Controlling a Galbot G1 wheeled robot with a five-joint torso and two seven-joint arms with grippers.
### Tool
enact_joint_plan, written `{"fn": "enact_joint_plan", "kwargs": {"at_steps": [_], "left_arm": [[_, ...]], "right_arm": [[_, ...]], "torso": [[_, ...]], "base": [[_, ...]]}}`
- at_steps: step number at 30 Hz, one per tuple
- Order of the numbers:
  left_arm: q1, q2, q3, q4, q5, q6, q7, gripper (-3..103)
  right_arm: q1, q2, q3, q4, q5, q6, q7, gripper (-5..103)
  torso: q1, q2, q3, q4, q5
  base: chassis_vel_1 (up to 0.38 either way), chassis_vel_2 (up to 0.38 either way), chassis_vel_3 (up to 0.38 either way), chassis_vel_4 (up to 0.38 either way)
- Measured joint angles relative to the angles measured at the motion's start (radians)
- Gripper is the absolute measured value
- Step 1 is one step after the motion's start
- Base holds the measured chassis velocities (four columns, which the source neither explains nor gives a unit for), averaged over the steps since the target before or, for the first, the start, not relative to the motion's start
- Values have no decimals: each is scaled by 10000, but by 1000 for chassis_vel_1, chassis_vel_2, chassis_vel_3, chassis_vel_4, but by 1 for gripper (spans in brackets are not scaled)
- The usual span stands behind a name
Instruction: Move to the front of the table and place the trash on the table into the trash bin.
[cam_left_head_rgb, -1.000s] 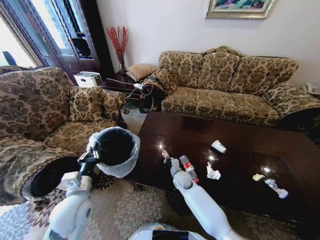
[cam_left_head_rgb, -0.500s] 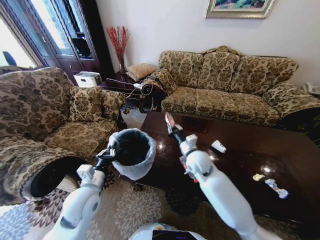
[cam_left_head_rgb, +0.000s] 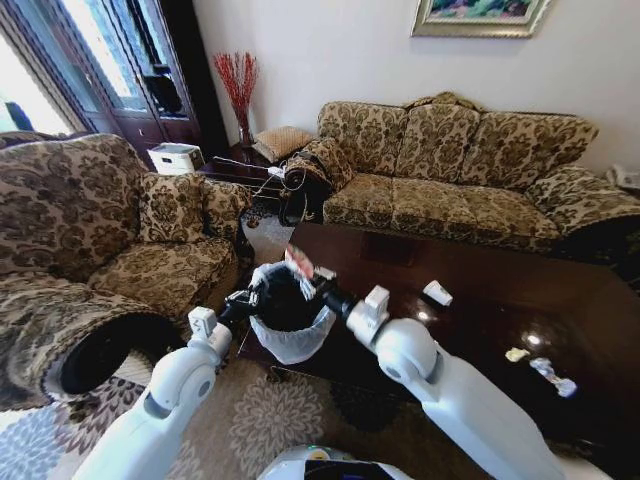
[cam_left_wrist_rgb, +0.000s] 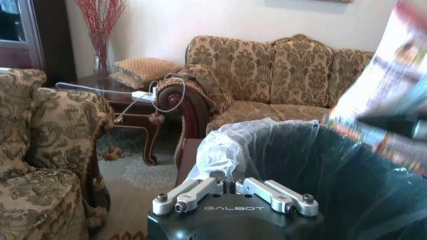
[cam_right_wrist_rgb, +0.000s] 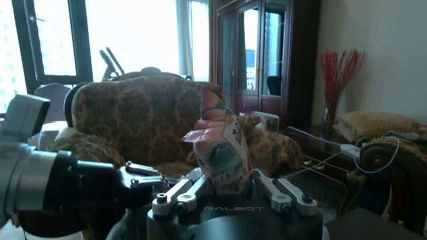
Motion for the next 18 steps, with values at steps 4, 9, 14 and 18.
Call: {"fn": "enact_joint_plan", "kwargs": {"at_steps": [4,9,14,18], "left_arm": [[11,10,18,-52,-4,70,-20,3],[67,35,-74,-239,-76,172,-28,3],[195,62,-219,-303,-91,238,-58,3],[210,-19,-286,-245,66,175,-105,3]], "right_arm": [[-76,-27,64,7,-99,0,0,33],[-107,-70,213,136,-138,-8,0,50],[-239,-144,334,340,-84,50,25,71],[-197,-58,954,415,316,164,646,82]], "torso": [[1,0,0,1,0],[0,0,0,2,-2],[0,0,0,2,-2],[0,1,0,2,0]], "base": [[0,0,0,0],[0,0,0,0],[0,0,0,0],[0,0,0,0]]}}
